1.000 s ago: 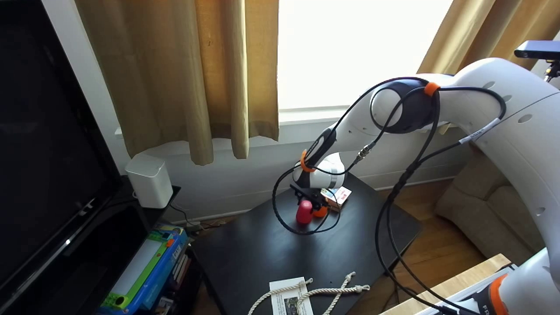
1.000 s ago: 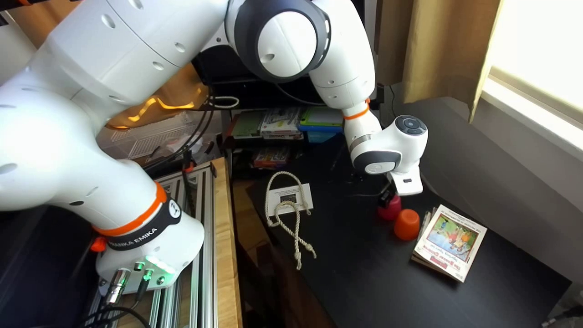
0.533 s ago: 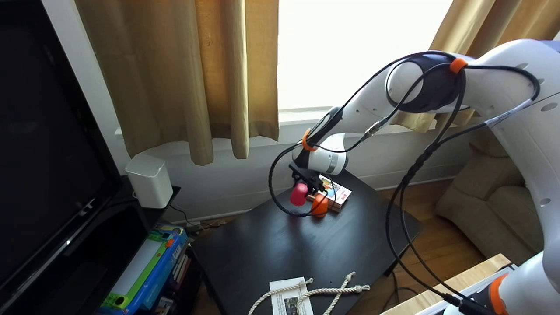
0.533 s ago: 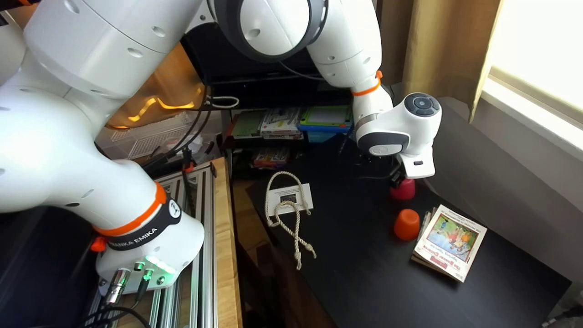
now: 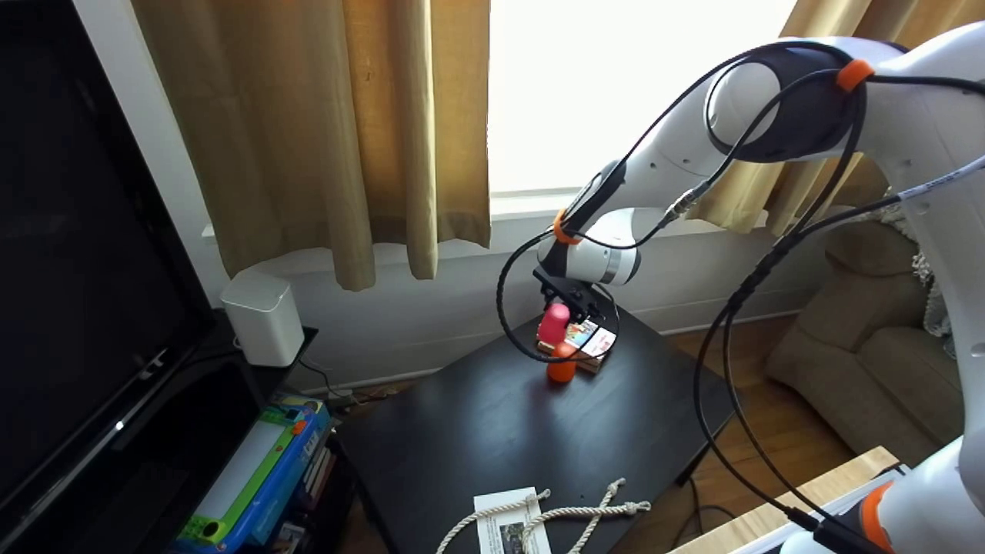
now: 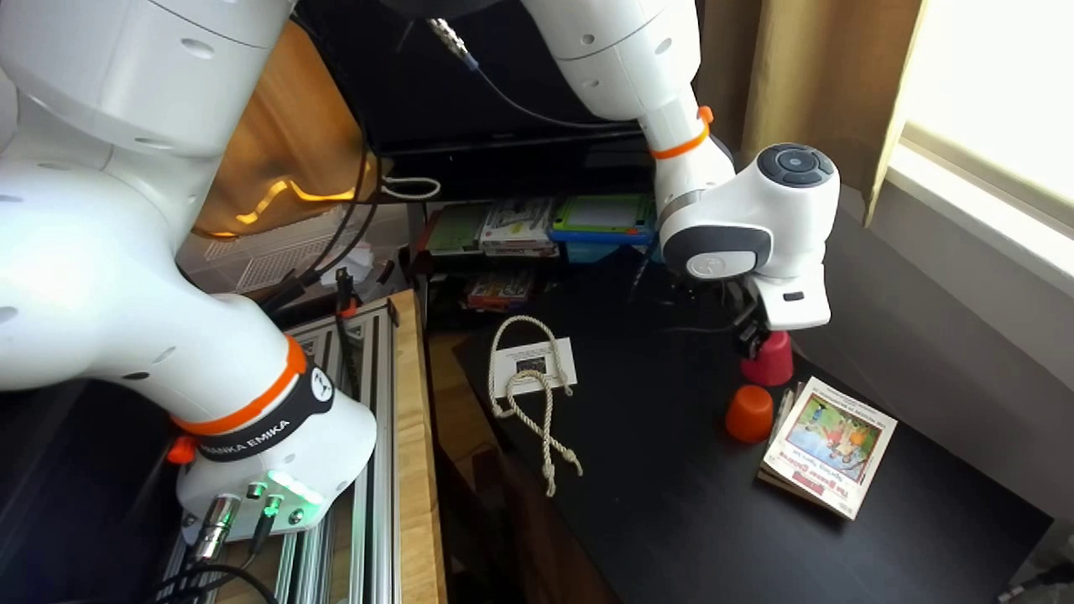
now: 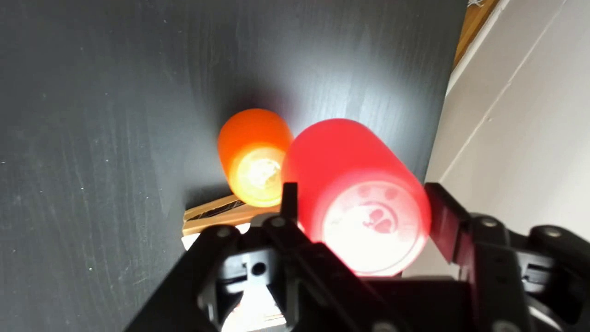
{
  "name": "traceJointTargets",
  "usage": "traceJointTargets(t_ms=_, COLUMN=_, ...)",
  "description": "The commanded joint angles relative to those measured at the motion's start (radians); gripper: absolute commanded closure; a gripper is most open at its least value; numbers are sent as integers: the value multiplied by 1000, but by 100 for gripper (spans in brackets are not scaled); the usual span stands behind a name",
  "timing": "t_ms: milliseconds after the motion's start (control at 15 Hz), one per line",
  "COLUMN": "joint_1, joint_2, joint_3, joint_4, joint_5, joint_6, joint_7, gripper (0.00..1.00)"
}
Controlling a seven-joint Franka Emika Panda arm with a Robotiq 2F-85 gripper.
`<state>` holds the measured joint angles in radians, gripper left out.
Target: Pick up the pink cup and put it on the orange cup, pick up both stacked cups and place them the right way up on the table
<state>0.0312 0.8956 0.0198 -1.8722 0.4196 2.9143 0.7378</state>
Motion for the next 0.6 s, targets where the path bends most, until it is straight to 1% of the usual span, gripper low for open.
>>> traceJointTargets(t_ms=0, joint_1=15, joint_2=-16, joint_3=-25, joint_4=-43, joint_5=12, joint_6=-40, joint_7=11, gripper=58)
traceJointTargets(t_ms=67, joint_1=17, joint_2=-11, joint_3=-30, joint_4=-47, joint_5=13, joint_6=-40, joint_7=15, gripper=58)
traceJointTargets(t_ms=133, joint_1=1, joint_2=-5, joint_3=-16, joint_4=-46, joint_5=17, joint_6=-41, joint_7=2, gripper=58)
traceJointTargets(t_ms=400, joint_1=-10, joint_2=22, joint_3=-13, joint_4=-41, joint_5=17, joint_6=-23, joint_7=-7, gripper=58)
traceJointTargets(t_ms=467, joint_1=-20, joint_2=30, joint_3=-4, joint_4=-36, joint_5=20, joint_6=-17, joint_7=-16, gripper=58)
traceJointTargets(t_ms=533, joint_1=-47, joint_2=39, joint_3=23, joint_4=-30, joint_5=26, joint_6=-8, joint_7=-39, gripper=58)
